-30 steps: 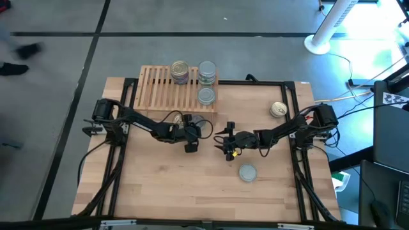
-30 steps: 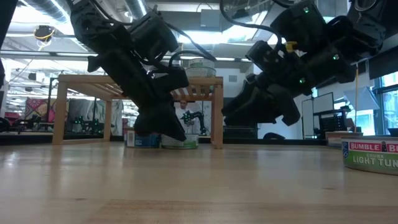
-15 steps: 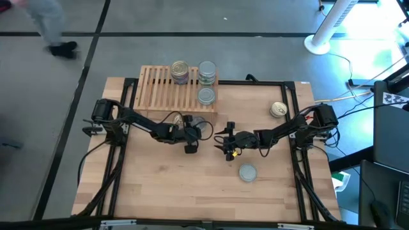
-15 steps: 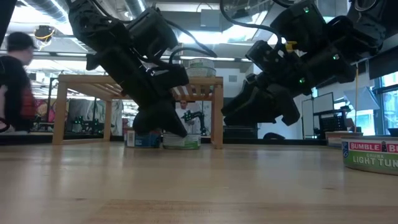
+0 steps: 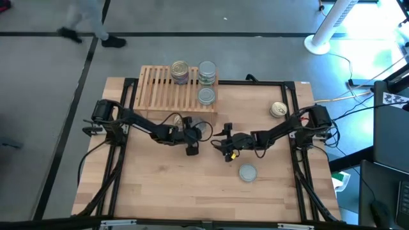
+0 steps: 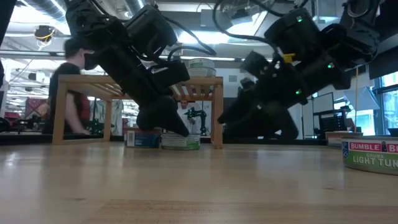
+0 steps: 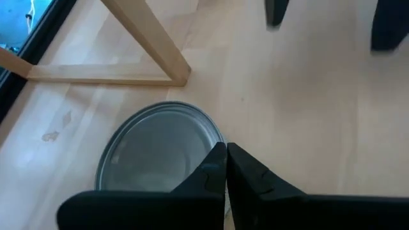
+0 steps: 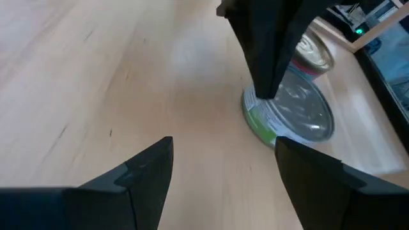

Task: Stack canned seafood by type on shelf
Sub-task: Stack the green tuna can on top of the bottom green tuna can on the shelf

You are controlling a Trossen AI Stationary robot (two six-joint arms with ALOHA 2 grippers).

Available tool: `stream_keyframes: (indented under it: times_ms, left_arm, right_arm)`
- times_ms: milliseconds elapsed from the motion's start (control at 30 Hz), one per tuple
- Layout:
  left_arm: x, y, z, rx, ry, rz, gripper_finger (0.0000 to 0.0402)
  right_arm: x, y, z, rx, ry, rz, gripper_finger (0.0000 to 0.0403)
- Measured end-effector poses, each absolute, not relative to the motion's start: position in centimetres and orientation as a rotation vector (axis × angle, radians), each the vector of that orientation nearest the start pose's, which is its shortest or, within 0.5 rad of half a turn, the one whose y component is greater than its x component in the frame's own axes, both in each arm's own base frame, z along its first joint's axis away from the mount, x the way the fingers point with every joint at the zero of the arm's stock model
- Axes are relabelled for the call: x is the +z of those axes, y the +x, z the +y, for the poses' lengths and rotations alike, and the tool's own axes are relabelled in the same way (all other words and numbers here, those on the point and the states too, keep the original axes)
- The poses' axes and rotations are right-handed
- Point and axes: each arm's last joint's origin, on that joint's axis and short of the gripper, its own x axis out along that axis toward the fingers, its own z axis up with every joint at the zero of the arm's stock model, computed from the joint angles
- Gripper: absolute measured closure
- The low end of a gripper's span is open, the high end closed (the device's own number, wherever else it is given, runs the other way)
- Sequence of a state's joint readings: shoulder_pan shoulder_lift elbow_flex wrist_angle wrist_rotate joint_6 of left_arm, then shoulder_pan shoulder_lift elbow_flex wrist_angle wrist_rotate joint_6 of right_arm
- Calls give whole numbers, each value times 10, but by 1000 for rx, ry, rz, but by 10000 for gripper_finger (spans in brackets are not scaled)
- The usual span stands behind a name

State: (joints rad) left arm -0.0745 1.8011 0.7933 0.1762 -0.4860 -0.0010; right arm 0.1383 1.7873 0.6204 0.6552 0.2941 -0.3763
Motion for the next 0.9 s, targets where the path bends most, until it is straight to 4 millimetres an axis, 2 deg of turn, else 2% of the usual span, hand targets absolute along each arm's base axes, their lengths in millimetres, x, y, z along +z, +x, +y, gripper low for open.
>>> stream_keyframes:
  times_ms: [333,633,900]
  left_arm:
    - [118,327,-28,358,164,752,401]
    - [119,327,-32,383,69,725,401]
    - [120,328,-37,382,37,708,401]
  right_arm:
    - [106,340,37,-99,-625,542,130]
    - [107,337,59,-58,-868,570,130]
    - [108,336,60,-133,-891,588,130]
